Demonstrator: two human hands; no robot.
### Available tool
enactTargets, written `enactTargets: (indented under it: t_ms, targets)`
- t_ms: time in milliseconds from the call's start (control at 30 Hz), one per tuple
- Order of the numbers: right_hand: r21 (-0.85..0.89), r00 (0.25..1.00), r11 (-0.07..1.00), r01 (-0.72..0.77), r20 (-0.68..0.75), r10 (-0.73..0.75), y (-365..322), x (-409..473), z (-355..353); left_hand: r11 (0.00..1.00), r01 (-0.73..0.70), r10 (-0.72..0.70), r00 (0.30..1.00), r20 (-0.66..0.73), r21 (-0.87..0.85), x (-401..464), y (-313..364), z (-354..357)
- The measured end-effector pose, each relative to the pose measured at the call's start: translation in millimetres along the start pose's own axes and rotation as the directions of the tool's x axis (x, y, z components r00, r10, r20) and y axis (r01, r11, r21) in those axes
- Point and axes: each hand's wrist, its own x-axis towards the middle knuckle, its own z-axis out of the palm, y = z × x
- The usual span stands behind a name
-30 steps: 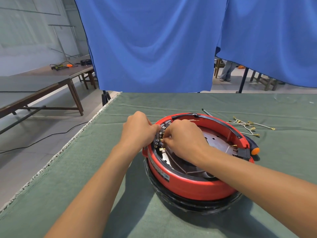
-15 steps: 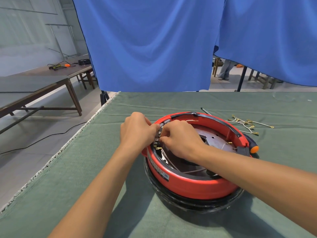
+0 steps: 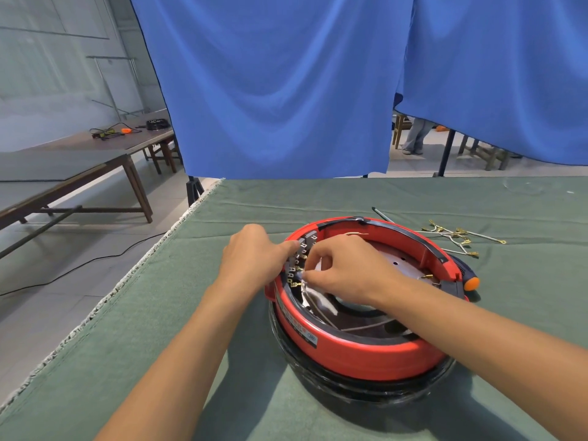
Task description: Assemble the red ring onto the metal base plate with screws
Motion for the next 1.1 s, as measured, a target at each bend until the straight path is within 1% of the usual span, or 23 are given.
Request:
enactTargets:
  t_ms: [67, 133, 233, 367, 500, 667, 800, 933, 1100]
  targets:
    - [0.009, 0.999, 0.999, 0.037, 0.029, -0.037, -0.2, -1.0, 0.5, 0.996, -0.006, 0.005, 1.000, 0.013, 0.085, -3.9, -0.3, -3.0]
    - [0.006, 0.998, 0.998, 0.063, 0.025, -0.063, -0.1, -1.7, 0.4, 0.991, -0.007, 0.001, 0.999, 0.043, 0.135, -7.4, -0.1, -5.4]
    - [0.006, 0.997, 0.998, 0.060, 0.056, -0.060, -2.2, -2.3, 0.5, 0.987, 0.000, -0.012, 0.997, 0.074, 0.163, -9.7, 0.3, -7.6]
    - [-0.065, 0.994, 0.995, 0.075, 0.080, -0.070, -6.5, -1.2, 4.8, 0.976, -0.017, 0.003, 0.998, 0.062, 0.219, -11.5, 3.0, -6.1]
    - [-0.071, 0.996, 0.995, 0.064, 0.067, -0.059, -9.9, -0.9, 5.8, 0.965, 0.001, -0.038, 0.990, 0.133, 0.263, -13.7, 2.5, -6.0]
    - [-0.022, 1.000, 0.999, 0.024, 0.005, -0.024, -10.0, -1.4, 5.1, 0.931, 0.009, -0.032, 0.998, 0.059, 0.365, -12.9, 3.3, -5.7]
    - [-0.008, 1.000, 1.000, -0.001, -0.025, 0.001, -12.3, -2.0, 7.5, 0.926, -0.043, 0.012, 0.997, 0.082, 0.376, -12.9, 1.7, -2.5]
    - [-0.025, 0.999, 1.000, -0.013, -0.041, 0.012, -14.9, -2.0, 8.9, 0.874, -0.118, 0.109, 0.993, 0.046, 0.472, -15.2, 4.2, 2.3]
    - [-0.002, 0.999, 1.000, -0.023, -0.045, 0.023, -13.9, -2.4, 9.0, 0.880, -0.160, 0.134, 0.987, 0.091, 0.447, -11.2, 1.3, 2.7]
